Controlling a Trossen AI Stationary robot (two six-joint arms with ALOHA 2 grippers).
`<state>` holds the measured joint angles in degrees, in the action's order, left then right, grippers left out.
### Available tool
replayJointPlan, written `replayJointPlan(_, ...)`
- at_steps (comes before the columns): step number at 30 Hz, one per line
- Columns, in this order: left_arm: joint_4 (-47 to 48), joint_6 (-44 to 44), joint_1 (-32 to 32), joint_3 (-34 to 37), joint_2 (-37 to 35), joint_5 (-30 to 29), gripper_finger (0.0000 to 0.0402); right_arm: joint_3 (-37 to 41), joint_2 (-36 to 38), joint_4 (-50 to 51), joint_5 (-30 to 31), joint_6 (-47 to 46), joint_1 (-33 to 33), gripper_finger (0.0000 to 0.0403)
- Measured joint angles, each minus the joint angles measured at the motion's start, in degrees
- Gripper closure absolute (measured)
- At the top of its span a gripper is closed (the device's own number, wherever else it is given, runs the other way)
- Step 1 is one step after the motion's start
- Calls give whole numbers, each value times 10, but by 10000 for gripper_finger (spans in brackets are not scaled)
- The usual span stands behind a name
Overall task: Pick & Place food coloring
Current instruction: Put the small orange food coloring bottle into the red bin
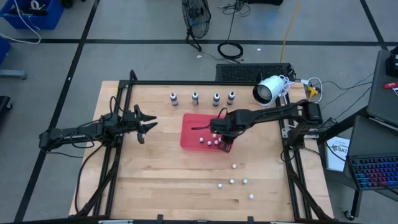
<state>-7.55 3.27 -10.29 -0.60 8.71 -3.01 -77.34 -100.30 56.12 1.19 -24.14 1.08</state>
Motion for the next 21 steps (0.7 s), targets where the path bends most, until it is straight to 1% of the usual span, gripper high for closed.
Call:
replayJointPlan(4,0,0,0,0,0,0,265,0,54,30,0,-56,-31,306)
replayJointPlan(8,0,0,0,0,0,0,265,11,92,29,-16,-137,-96,310)
replayJointPlan(11,0,0,0,0,0,0,265,23,106,30,-28,-215,-156,310)
replayJointPlan(13,0,0,0,0,0,0,265,29,107,30,-53,-284,-195,310)
replayJointPlan(15,0,0,0,0,0,0,265,32,107,26,-92,-370,-236,310)
replayJointPlan(17,0,0,0,0,0,0,265,35,107,16,-116,-455,-275,312)
replayJointPlan(21,0,0,0,0,0,0,265,37,106,2,-121,-605,-340,316)
